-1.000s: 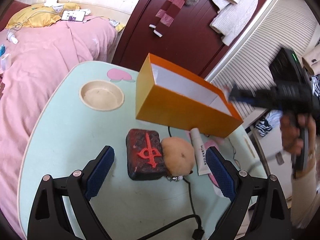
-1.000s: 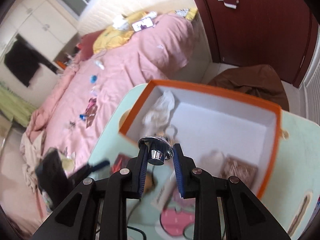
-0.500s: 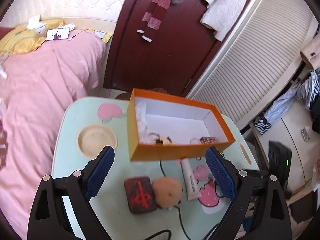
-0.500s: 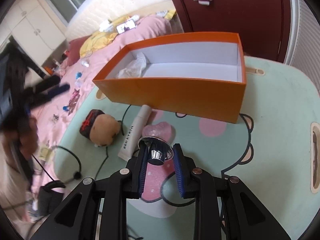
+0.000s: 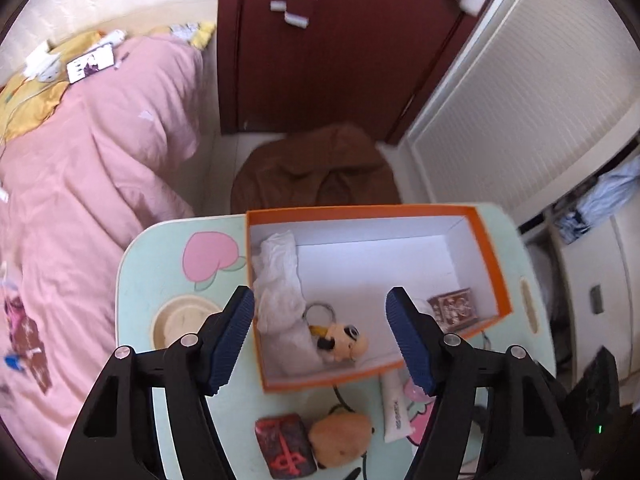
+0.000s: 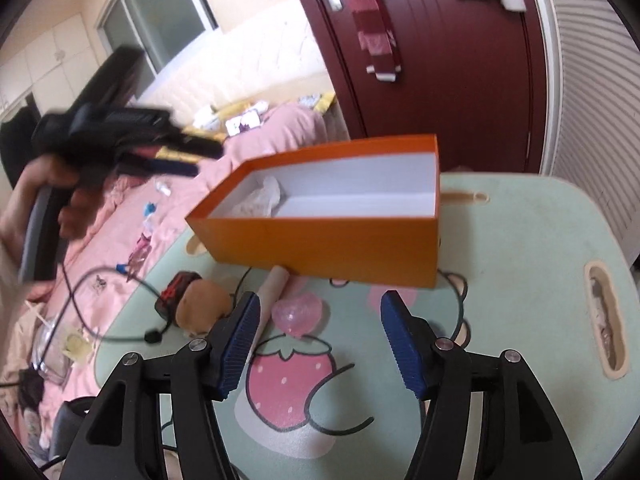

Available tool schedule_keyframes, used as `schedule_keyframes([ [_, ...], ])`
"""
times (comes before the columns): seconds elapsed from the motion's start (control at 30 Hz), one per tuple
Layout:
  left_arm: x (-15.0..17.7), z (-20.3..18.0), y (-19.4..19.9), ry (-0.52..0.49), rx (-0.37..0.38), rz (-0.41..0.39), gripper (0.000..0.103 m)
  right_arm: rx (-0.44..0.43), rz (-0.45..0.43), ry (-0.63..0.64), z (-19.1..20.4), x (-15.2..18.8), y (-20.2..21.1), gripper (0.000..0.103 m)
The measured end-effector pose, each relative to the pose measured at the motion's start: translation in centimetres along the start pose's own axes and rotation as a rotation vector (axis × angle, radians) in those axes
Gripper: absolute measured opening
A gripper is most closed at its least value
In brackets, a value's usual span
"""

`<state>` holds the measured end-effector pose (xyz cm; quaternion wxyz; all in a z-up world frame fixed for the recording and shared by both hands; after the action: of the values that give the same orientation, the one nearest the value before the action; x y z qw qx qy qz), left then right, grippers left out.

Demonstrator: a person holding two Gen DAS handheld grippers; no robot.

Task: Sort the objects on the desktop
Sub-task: 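Carry the silver piece out and set it on the table, right gripper, then reach the left gripper into the box and grasp the white tissue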

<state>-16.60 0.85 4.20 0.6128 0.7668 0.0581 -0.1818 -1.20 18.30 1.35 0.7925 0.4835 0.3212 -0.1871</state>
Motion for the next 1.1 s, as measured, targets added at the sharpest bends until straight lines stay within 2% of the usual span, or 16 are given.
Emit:
schedule_keyframes([
  [0.1, -0.8, -1.8, -2.7, -0.106, -0.104, 0.120, 0.068, -0.019, 0.013, -0.010, 0.0, 0.2, 0.0, 0.063],
  [0.13, -0.8, -2.2, -3.4, -0.134, -0.137, 0.147, 0.060, -0.024, 0.015, -0.009, 0.0, 0.2, 0.0, 0.063],
  [0.2, -0.7, -2.8, -5.3, -0.195, -0.243, 0.223, 0.054, -0.035, 0.017, -0.009, 0.0, 0.3, 0.2, 0.063],
  [0.3, -0.6, -2.4, -7.5, -0.213, -0.363, 0.282, 0.054, -0.056, 0.019, -0.021, -0.1, 0.2, 0.4, 0.063],
  [0.37, -0.4, -1.8, -9.0, -0.194, -0.407, 0.319, 0.054, -0.068, 0.023, -0.039, -0.3, 0.2, 0.4, 0.063],
  [0.47, 0.0, -1.4, -10.3, -0.195, -0.463, 0.328, 0.058, -0.090, 0.020, -0.074, -0.8, 0.0, 0.7, 0.063],
  [0.5, 0.0, -1.4, -10.2, -0.193, -0.449, 0.327, 0.058, -0.097, 0.019, -0.085, -0.9, 0.0, 0.7, 0.063],
  [0.57, 0.1, -1.3, -10.0, -0.187, -0.410, 0.326, 0.048, -0.107, 0.019, -0.104, -1.3, -0.1, 0.8, 0.063],
  [0.6, 0.2, -1.3, -9.9, -0.183, -0.375, 0.332, 0.033, -0.110, 0.019, -0.112, -1.4, -0.2, 0.8, 0.063],
  [0.63, 0.3, -1.3, -9.9, -0.179, -0.338, 0.340, 0.031, -0.112, 0.019, -0.119, -1.5, -0.2, 0.9, 0.063],
  [0.67, 0.4, -1.4, -9.8, -0.196, -0.334, 0.335, 0.026, -0.115, 0.019, -0.126, -1.6, -0.2, 0.9, 0.063],
  [0.7, 0.7, -1.7, -9.8, -0.209, -0.308, 0.332, 0.005, -0.117, 0.019, -0.133, -1.7, -0.2, 0.9, 0.063],
  [0.73, 0.9, -2.0, -9.7, -0.220, -0.279, 0.330, 0.001, -0.117, 0.019, -0.139, -1.8, -0.2, 0.9, 0.063],
  [0.83, 1.1, -2.5, -9.1, -0.220, -0.226, 0.317, 0.001, -0.113, 0.018, -0.139, -1.8, -0.2, 0.8, 0.063],
  [0.9, 0.9, -2.7, -8.1, -0.180, -0.170, 0.294, 0.001, -0.109, 0.015, -0.127, -1.6, -0.2, 0.8, 0.063],
  [1.1, -1.0, -3.8, -0.8, -0.119, -0.038, 0.124, 0.001, -0.096, 0.023, -0.106, -1.1, 0.0, 0.4, 0.063],
])
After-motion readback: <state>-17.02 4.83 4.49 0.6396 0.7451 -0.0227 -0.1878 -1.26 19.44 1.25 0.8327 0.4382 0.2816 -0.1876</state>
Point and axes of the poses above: each gripper's, at about its wrist camera, not at the fingertips, and y roughly against the way its jaws point, z to its left, x to its underside, the point moved 5 cm from there along -y, roughly the way its jaws point
